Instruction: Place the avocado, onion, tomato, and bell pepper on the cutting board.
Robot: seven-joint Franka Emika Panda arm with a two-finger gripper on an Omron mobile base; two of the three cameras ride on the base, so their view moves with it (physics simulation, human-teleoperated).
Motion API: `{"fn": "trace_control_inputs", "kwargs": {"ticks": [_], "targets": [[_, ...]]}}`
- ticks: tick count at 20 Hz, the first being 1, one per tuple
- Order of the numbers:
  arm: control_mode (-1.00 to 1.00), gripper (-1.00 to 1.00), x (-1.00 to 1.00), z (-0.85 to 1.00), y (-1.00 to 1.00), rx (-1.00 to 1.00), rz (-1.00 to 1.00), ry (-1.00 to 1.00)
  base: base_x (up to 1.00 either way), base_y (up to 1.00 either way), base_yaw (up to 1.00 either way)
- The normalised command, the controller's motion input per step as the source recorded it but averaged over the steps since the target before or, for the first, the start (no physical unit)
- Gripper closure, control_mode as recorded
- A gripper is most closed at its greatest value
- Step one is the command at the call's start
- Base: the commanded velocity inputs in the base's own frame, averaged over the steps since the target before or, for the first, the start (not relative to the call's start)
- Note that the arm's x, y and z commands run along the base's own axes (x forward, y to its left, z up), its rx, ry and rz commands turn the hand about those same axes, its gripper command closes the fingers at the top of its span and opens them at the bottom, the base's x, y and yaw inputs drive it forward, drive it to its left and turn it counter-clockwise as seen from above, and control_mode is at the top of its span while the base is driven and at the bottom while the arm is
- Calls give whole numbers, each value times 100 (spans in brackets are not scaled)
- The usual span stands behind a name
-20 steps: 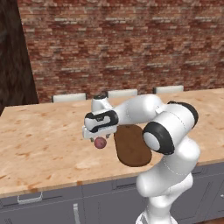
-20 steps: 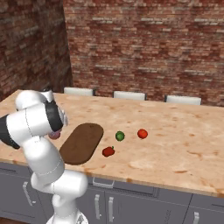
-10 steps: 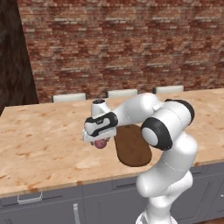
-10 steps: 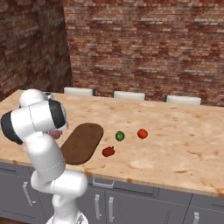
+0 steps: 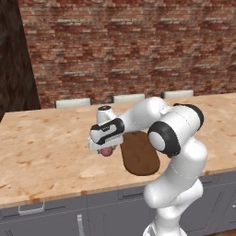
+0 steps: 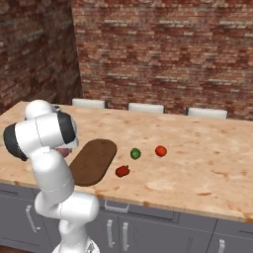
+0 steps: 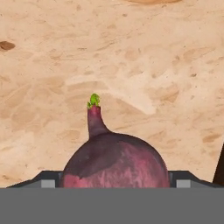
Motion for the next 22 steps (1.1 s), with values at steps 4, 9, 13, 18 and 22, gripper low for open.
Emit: {"fn": "trace_control_inputs", "kwargs": {"ticks": [4, 9, 13, 18, 22], "targets": [[-100, 100, -1, 7, 0, -1, 0, -2, 0, 0, 0], [-100, 100, -1, 66, -18, -3, 0, -18, 0, 0, 0], [-100, 100, 1, 43, -53, -1, 0, -5, 0, 0, 0], [-100, 100, 5, 21, -72, 0, 0, -1, 0, 0, 0], [-100, 100, 5, 12, -77, 0, -1, -2, 0, 0, 0]]}}
